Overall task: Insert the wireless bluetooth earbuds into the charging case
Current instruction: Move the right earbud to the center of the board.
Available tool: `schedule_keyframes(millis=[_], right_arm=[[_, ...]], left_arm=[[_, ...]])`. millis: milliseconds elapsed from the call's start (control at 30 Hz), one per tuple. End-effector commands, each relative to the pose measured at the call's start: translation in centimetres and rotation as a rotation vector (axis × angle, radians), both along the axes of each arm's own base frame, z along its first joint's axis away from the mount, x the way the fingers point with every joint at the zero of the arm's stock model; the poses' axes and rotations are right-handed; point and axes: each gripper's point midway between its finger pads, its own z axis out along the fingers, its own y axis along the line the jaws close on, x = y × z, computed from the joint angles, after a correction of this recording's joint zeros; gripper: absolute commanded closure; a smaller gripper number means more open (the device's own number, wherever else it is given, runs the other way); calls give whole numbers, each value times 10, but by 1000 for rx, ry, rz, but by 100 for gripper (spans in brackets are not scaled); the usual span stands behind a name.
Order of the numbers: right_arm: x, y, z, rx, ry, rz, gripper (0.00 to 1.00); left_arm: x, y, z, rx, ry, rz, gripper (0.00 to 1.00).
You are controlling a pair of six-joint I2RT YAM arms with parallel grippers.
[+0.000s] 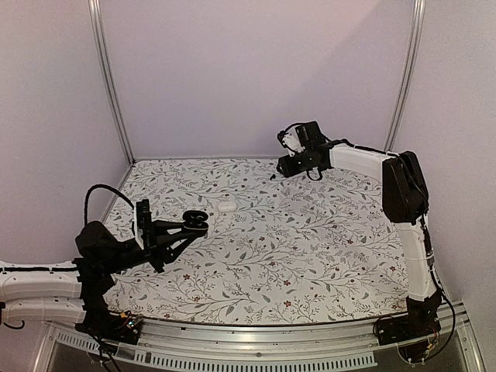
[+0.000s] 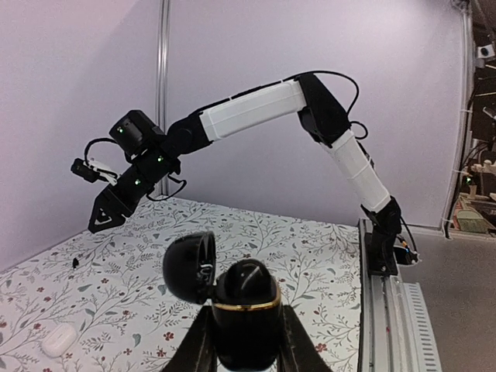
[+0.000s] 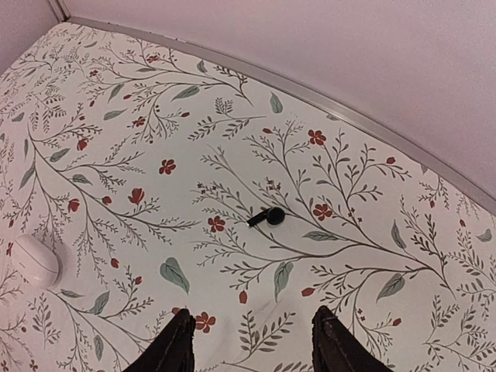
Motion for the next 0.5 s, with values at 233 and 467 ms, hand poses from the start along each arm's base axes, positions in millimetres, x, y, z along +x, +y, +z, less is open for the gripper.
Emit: schedule_keyframes(millis=[233,467], right_arm=[[37,17,-54,4,28,-53,46],[59,22,-66,-11,-19,-69,50]], left_arm=[[7,5,-7,2,15,34,100],[7,8,-8,1,16,44,100]])
